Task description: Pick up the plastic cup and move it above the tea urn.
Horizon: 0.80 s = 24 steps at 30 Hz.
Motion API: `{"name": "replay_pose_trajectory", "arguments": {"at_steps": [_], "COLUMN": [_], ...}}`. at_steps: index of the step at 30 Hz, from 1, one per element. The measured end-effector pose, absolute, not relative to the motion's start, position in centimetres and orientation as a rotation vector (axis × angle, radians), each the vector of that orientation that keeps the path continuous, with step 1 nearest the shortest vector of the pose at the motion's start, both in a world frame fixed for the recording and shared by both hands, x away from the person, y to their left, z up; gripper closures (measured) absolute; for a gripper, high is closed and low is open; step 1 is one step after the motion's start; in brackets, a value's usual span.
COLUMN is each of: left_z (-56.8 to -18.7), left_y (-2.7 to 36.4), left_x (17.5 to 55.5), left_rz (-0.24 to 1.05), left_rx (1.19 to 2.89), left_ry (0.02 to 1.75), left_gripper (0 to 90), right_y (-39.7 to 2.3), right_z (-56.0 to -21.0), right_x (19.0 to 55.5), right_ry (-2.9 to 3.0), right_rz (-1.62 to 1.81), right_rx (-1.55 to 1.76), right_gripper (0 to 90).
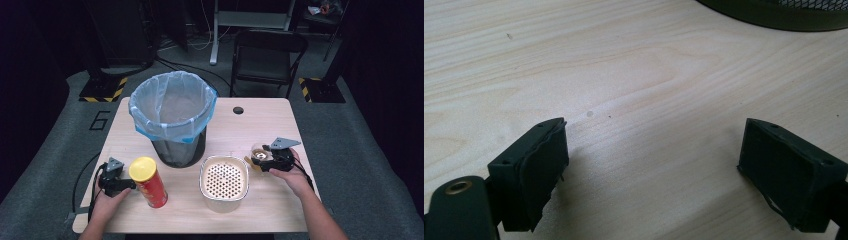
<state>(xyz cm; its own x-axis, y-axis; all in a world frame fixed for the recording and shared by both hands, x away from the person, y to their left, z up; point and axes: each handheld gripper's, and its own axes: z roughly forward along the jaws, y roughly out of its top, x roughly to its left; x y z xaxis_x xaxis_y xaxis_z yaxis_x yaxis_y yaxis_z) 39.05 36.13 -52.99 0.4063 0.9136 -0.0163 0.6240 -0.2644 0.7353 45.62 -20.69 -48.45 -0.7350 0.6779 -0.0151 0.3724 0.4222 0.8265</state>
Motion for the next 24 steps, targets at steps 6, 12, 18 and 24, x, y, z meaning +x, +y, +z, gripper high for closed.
{"name": "replay_pose_trajectory", "arguments": {"at_steps": [6,12,18,24], "left_z": [-52.99,-52.99,-52.99,-52.99], "left_y": [36.13,36.13,36.14,36.13], "left_x": [39.05,39.05,39.05,39.05], "left_rz": [0.553,0.553,0.553,0.553], "left_rx": [1.994,1.994,1.995,1.994], "left_ry": [1.305,1.305,1.305,1.305], "left_gripper": [11.8,11.8,11.8,11.8], "right_y": [-20.43,-20.28,-20.22,-19.88], "right_z": [-48.69,-48.62,-48.79,-49.00], "right_x": [45.74,45.63,45.66,45.97], "right_ry": [2.340,2.341,2.327,2.310], "right_rz": [1.213,1.215,1.233,1.249], "right_rx": [0.886,0.883,0.882,0.888], "right_gripper": [28.7,30.0,29.3,27.9]}}
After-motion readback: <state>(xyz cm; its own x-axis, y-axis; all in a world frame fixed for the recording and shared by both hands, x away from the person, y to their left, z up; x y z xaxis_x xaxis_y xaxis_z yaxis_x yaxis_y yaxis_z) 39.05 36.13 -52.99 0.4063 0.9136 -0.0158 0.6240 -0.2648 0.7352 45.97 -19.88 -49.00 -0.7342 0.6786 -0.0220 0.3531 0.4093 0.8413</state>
